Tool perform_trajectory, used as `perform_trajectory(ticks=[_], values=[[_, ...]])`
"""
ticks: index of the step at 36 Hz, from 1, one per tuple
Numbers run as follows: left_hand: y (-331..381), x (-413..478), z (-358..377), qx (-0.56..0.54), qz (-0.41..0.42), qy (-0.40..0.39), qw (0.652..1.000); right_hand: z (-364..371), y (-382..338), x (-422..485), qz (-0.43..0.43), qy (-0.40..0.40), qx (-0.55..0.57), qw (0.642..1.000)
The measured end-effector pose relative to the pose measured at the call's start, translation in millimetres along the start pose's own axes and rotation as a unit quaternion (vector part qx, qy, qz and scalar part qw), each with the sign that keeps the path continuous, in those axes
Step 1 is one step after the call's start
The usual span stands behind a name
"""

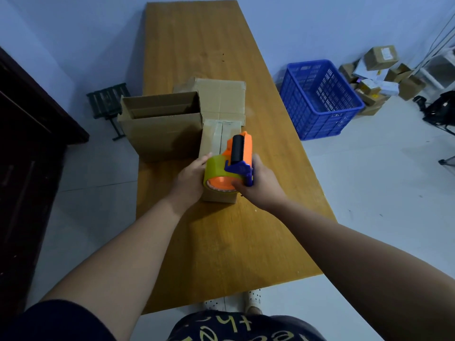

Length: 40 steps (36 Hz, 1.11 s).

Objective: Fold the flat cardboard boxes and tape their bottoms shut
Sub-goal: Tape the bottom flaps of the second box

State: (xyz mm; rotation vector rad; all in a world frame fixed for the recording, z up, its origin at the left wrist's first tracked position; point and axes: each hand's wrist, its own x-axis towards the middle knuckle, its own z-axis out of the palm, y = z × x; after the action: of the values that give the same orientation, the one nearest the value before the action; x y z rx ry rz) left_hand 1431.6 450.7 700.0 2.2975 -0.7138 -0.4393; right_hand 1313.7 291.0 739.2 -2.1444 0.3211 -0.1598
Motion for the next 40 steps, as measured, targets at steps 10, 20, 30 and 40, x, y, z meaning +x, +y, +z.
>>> perform_trajectory(ticks=[10,20,30,40], values=[[8.7,0.7,4.9,-0.135,-0.110,-0.022,0.985,-12.5,-14.1,5.0,-0.052,-0.036,-0.069,0.996],[4.9,-0.7,15.1,-0.026,0.014,0.036,0.999,-64.1,-12.4,2.0,-0.029,-0.055,-0.239,0.969],[5.3,-0.5,14.3,-0.081,-0.062,0.020,0.995,-68.0,12.7,-6.9,0.025,-0.076,-0.240,0.967],[13.5,-4.8,12.7,0.136,0.013,0.004,0.991,-57.4,34.6,-9.6,0.050,-0.079,-0.174,0.980]])
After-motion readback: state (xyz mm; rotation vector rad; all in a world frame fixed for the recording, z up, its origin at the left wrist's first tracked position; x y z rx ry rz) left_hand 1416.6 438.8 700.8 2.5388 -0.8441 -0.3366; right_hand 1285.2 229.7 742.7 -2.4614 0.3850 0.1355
